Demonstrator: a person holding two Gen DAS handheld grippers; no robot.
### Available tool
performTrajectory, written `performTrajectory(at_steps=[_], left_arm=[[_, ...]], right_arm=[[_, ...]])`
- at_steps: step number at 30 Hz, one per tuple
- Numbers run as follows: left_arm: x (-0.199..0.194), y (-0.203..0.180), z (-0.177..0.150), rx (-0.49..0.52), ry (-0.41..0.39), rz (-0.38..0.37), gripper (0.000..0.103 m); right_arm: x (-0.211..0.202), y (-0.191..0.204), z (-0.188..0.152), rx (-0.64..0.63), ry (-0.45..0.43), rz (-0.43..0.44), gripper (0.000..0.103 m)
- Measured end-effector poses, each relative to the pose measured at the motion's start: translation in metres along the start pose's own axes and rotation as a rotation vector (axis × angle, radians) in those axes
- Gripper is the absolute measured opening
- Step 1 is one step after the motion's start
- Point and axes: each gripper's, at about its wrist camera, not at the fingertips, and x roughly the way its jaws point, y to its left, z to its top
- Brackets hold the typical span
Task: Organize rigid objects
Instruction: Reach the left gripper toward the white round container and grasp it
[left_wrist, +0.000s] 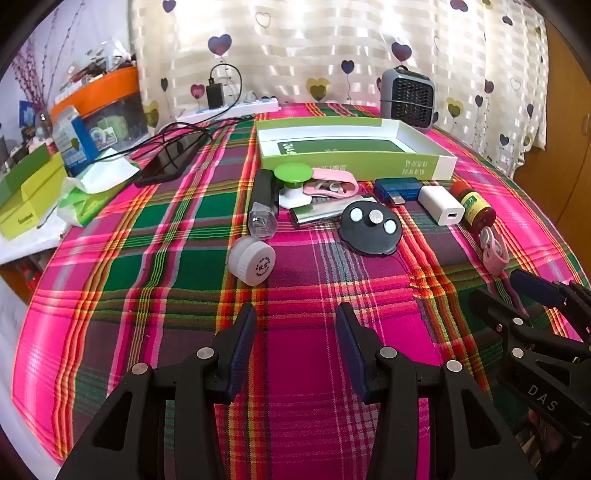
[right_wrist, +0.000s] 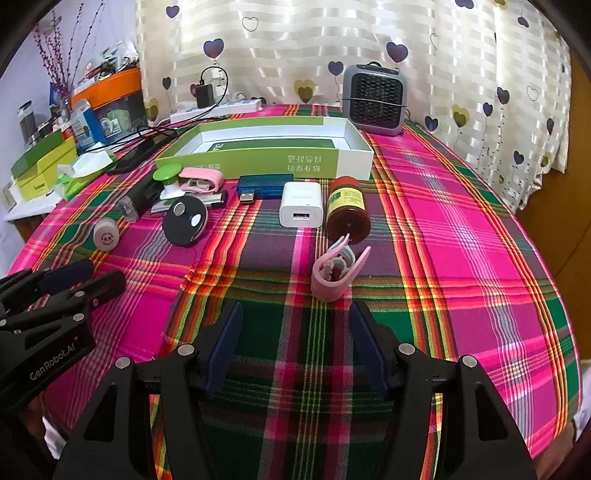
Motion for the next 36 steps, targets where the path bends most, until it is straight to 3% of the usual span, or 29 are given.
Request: performTrajectory(at_steps=[14, 22, 36], left_arm=[[0.005, 0.007, 0.003, 0.002, 0.025, -0.051, 0.043], [0.007, 0.031, 0.006, -0.043, 0.036, -0.128, 0.043], [0.026, 0.059, 0.027, -0.130, 0.056, -0.127, 0.043]], right_arm=[[0.002, -0.012, 0.006, 0.037, 0.007, 0.016, 0.060], [0.011, -0.027, 0.017, 0.075, 0.029, 0.002, 0.060], [0.024, -0.029, 0.029, 0.101, 0.040, -0.010, 0.060]])
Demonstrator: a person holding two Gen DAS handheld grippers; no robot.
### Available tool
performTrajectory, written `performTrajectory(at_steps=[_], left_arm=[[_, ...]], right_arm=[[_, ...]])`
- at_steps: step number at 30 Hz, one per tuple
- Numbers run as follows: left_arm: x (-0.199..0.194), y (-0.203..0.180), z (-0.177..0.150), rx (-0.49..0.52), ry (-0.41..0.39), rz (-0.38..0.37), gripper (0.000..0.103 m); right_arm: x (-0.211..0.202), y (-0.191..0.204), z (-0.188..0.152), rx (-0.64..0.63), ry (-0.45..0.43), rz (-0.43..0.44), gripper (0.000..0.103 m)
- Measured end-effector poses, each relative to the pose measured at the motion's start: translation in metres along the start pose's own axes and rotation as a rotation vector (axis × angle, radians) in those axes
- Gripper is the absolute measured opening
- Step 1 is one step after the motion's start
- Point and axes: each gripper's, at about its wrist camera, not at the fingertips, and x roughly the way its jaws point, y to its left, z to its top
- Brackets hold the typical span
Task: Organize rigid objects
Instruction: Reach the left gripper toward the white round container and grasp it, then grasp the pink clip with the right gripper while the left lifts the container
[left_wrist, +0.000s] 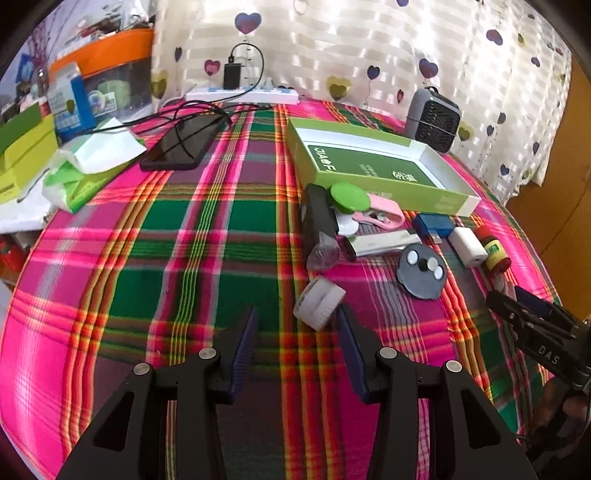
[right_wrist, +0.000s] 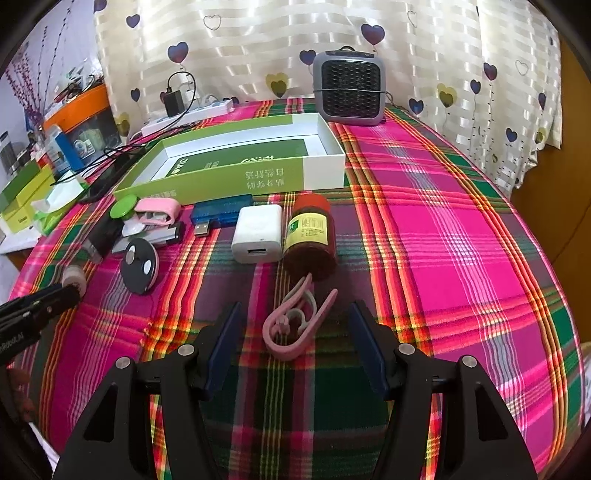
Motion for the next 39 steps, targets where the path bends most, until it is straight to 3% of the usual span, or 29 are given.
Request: performTrajectory(at_steps=[10, 16, 18, 25, 32, 39], left_arm=[[0.011, -0.003, 0.011, 0.008, 0.006, -0.002, 0.043], [0.011, -0.004, 0.014, 0.002, 0.002, -0.004, 0.042], [0.012, -0.004, 0.016, -0.001, -0.001, 0.002, 0.041], [0.011, 0.000, 0.010, -0.010, -0.005, 0.006, 0.021], [0.010, -0.002, 0.007, -0.003, -0.005, 0.007, 0.018], [0.008, -0.005, 0.006, -0.002, 0.000, 0.002, 0.018]], right_arm=[[0.001, -0.002, 0.001, 0.006, -0.006, 0.002, 0.060], [0.000, -0.005, 0.001, 0.016, -0.015, -0.002, 0.051], [-0.001, -0.006, 0.001, 0.017, -0.018, -0.005, 0.048], [-0.002, -0.005, -0.001, 0.015, -0.024, 0.001, 0.035], [-0.003, -0.005, -0.003, 0.006, -0.028, 0.011, 0.026], [-0.006, -0.005, -0.004, 0.009, -0.028, 0.031, 0.024]])
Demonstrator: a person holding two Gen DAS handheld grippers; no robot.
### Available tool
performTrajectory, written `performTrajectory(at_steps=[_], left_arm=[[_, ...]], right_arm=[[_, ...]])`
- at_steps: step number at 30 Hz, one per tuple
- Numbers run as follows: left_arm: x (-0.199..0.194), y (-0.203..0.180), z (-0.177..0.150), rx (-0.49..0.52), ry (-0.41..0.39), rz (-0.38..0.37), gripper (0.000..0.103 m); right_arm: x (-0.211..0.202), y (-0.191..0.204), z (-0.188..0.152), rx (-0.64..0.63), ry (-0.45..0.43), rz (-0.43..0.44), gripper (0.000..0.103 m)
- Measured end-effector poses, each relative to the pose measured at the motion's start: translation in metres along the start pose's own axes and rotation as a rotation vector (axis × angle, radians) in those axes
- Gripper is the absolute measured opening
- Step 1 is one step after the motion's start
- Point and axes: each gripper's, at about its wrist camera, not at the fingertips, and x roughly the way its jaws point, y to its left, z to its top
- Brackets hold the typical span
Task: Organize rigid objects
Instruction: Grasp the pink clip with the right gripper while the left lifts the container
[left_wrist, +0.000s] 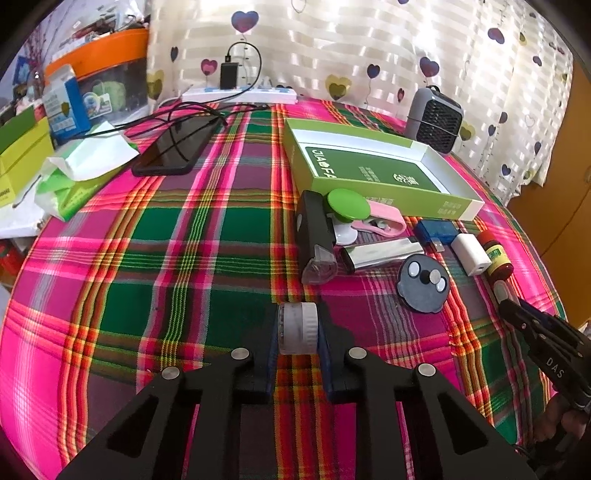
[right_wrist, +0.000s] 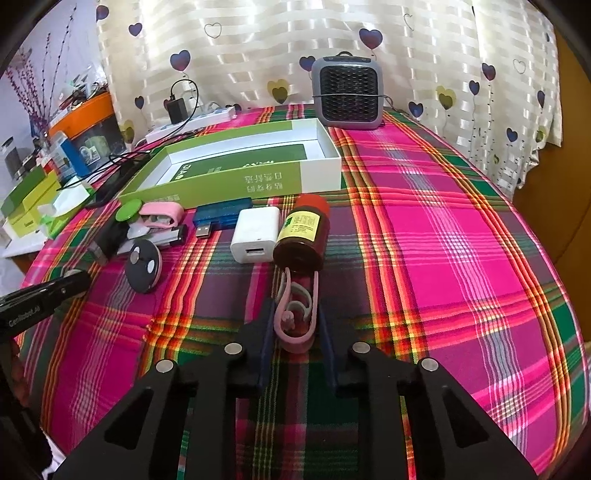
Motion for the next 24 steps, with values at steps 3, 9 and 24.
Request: performTrajectory(at_steps=[3, 9, 24], left_arm=[[-0.001, -0.001, -0.001, 0.002, 0.000, -0.002, 0.018], [-0.009, -0.006, 0.003, 0.011, -0.011, -0.015, 0.018], [-0.016, -0.023, 0.058, 0.071, -0.057, -0.059, 0.018]], right_arm=[[-0.003, 0.001, 0.000, -0.002, -0.009, 0.005, 0.024], [-0.012, 0.002, 0.004, -0.006, -0.035, 0.011, 0.024], [-0.021, 0.016, 0.053, -0.054, -0.084, 0.108, 0.024]])
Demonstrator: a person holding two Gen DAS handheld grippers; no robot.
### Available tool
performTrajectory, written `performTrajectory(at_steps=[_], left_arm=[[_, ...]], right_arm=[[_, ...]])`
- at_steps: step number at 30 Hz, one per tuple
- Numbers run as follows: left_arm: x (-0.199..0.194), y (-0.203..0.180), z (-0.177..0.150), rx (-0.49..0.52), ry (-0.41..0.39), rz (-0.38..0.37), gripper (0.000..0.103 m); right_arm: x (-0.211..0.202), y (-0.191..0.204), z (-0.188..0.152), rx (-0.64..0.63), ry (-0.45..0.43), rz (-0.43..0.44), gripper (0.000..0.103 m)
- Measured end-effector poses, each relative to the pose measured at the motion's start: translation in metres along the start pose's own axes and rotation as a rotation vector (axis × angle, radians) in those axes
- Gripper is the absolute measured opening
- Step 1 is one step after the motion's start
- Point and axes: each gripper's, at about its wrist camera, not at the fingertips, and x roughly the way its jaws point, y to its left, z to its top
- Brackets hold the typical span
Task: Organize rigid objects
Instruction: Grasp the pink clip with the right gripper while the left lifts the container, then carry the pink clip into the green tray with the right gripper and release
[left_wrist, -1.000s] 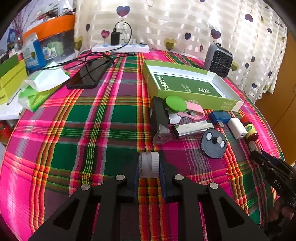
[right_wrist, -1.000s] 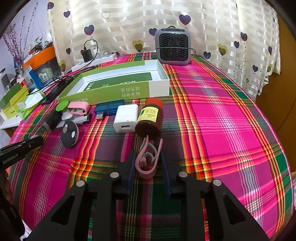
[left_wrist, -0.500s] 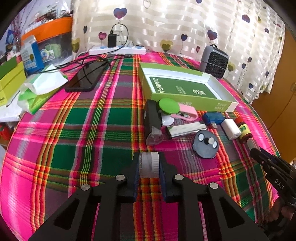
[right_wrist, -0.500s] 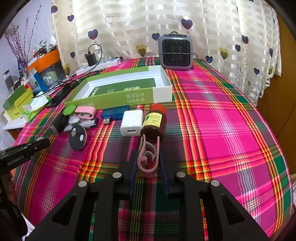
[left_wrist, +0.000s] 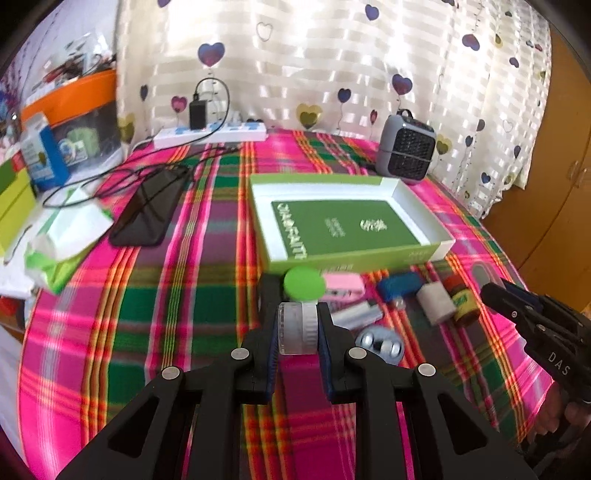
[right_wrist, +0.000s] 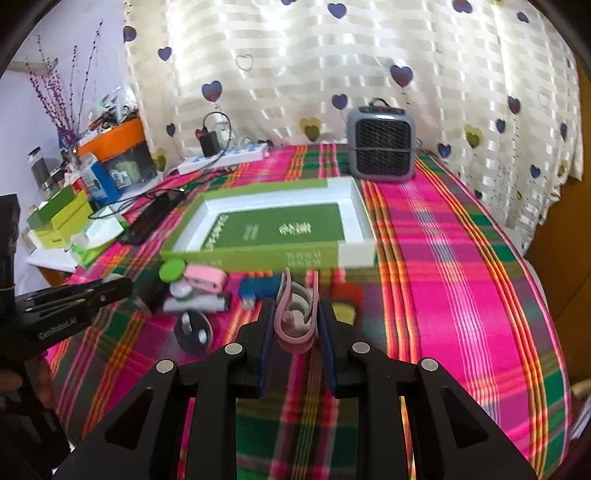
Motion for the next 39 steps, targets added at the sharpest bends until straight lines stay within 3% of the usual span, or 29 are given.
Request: performTrajectory(at_steps=[8, 19, 39], left_arm=[[0.023, -0.007, 0.030, 0.012, 0.018, -0.045, 0.018], [0.065, -0.014, 0.060, 0.020, 0.058, -0.061, 0.018], [0.120, -0.016, 0.075, 0.041, 0.131, -0.034, 0.018]], right_arm=[[0.023, 0.005, 0.033, -0.013, 0.014, 0.061, 0.024], [0.065, 0.002, 0.061, -0.034, 0.060, 0.065, 0.024], [0.139, -0.002, 0.069, -0.038, 0.202, 0.043, 0.024]])
